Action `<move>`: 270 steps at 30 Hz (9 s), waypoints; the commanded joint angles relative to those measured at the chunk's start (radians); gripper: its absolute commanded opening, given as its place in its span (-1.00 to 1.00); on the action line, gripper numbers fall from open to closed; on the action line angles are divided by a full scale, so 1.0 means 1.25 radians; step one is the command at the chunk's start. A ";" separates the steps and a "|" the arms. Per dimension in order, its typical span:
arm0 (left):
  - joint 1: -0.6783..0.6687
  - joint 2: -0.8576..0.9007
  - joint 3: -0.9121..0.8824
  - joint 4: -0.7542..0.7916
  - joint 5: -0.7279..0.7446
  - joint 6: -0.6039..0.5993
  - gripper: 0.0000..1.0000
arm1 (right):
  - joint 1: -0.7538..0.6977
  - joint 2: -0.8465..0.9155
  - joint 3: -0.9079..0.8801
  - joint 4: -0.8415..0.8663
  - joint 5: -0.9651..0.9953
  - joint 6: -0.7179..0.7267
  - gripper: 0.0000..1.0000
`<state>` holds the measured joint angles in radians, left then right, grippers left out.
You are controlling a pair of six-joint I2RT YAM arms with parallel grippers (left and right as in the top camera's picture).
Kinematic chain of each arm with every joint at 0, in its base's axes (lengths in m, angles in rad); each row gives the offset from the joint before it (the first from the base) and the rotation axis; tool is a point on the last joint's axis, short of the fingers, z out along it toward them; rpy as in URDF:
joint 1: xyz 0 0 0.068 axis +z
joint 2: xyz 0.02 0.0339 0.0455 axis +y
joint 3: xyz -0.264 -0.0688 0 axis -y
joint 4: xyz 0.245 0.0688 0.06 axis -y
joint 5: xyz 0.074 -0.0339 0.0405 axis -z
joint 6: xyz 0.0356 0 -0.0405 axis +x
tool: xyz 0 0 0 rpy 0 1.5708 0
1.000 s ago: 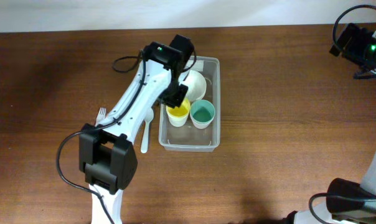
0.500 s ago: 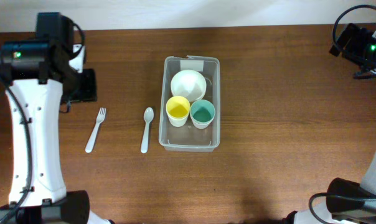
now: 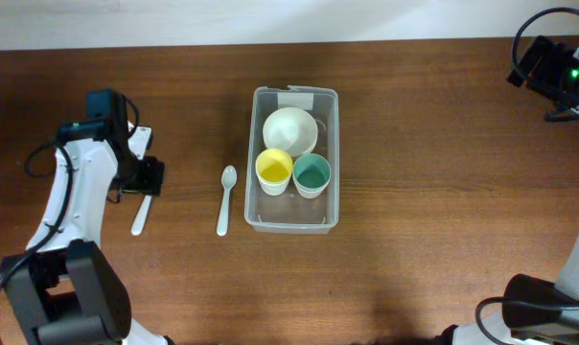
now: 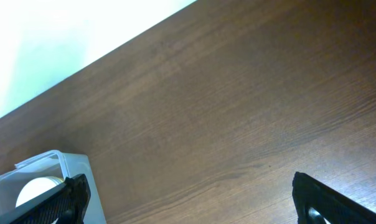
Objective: Pack container
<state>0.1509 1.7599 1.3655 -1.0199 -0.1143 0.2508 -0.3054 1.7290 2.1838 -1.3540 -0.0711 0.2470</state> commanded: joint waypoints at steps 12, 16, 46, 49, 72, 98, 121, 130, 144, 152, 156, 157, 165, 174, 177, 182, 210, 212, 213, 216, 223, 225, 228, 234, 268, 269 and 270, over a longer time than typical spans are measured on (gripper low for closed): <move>0.025 0.164 -0.078 0.206 -0.011 0.186 0.38 | -0.002 -0.003 0.002 0.003 0.004 -0.003 0.98; 0.024 0.215 -0.078 0.207 -0.015 0.193 0.21 | -0.002 -0.003 0.002 0.003 0.004 -0.003 0.98; -0.216 0.223 0.589 -0.345 0.164 -0.087 -0.96 | -0.002 -0.003 0.002 0.003 0.004 -0.003 0.98; -0.300 0.222 0.633 -0.370 0.161 -0.085 -0.97 | -0.002 -0.003 0.002 0.003 0.004 -0.003 0.98; -0.662 0.240 0.608 -0.455 0.205 0.639 -0.95 | -0.002 -0.003 0.002 0.003 0.004 -0.003 0.98; -0.581 0.049 0.624 -0.486 -0.055 0.209 0.99 | -0.002 -0.003 0.002 0.003 0.004 -0.003 0.98; -0.175 0.045 0.121 -0.092 0.135 -0.182 0.91 | -0.002 -0.003 0.002 0.003 0.004 -0.003 0.98; -0.245 0.214 0.072 0.042 0.136 -0.159 0.58 | -0.002 -0.003 0.002 0.003 0.004 -0.003 0.98; -0.284 0.271 0.027 0.038 0.136 -0.180 0.13 | -0.002 -0.003 0.002 0.003 0.004 -0.003 0.98; -0.281 0.271 0.022 0.048 0.132 -0.233 -0.50 | -0.002 -0.003 0.002 0.003 0.004 -0.003 0.98; -0.269 0.271 0.022 0.047 0.137 -0.257 -0.62 | -0.002 -0.003 0.002 0.003 0.004 -0.003 0.98; -0.265 0.271 0.022 0.046 0.136 -0.267 -0.67 | -0.002 -0.003 0.002 0.003 0.004 -0.003 0.98; -0.229 0.248 0.036 0.020 0.135 -0.273 -0.86 | -0.002 -0.003 0.002 0.003 0.004 -0.003 0.98; -0.247 0.006 0.310 -0.154 0.112 -0.096 -0.86 | -0.002 -0.003 0.002 0.003 0.004 -0.003 0.98; -0.314 -0.084 0.341 -0.140 0.112 0.048 -0.97 | -0.002 -0.003 0.002 0.003 0.004 -0.003 0.98; -0.474 -0.133 0.335 -0.142 0.116 0.351 -0.97 | -0.002 -0.003 0.002 0.003 0.004 -0.003 0.98; -0.616 0.115 0.321 -0.145 0.108 0.555 0.99 | -0.002 -0.003 0.002 0.003 0.004 -0.003 0.98; -0.614 0.091 0.387 -0.179 0.004 0.456 0.99 | -0.002 -0.003 0.002 0.003 0.004 -0.003 0.98; -0.612 0.081 0.407 -0.188 -0.024 0.428 0.99 | -0.002 -0.003 0.002 0.003 0.004 -0.003 0.98; -0.585 0.038 0.469 -0.199 -0.089 0.306 0.99 | -0.002 -0.003 0.002 0.003 0.004 -0.003 0.98; -0.315 -0.115 0.541 -0.202 -0.094 -0.051 0.99 | -0.002 -0.003 0.002 0.003 0.004 -0.003 0.98; -0.219 -0.149 0.540 -0.209 -0.091 -0.129 0.99 | -0.002 -0.003 0.002 0.003 0.004 -0.003 0.98; -0.121 -0.172 0.540 -0.221 -0.065 -0.174 0.99 | -0.002 -0.003 0.002 0.003 0.004 -0.003 0.98; -0.073 -0.172 0.540 -0.221 -0.058 -0.174 0.99 | -0.002 -0.003 0.002 0.003 0.004 -0.003 0.98; -0.073 -0.172 0.540 -0.248 -0.059 -0.174 0.99 | 0.208 -0.828 -0.987 0.530 0.078 -0.215 0.98; -0.073 -0.172 0.540 -0.248 -0.058 -0.174 0.99 | 0.208 -0.863 -1.028 0.531 0.077 -0.215 0.98; -0.073 -0.172 0.540 -0.248 -0.059 -0.174 0.99 | 0.208 -0.926 -1.097 0.530 0.073 -0.215 0.98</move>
<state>0.0540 1.5463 2.0342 -1.3331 -0.1913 0.0467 -0.0551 0.7219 0.9710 -0.7017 0.0151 -0.0120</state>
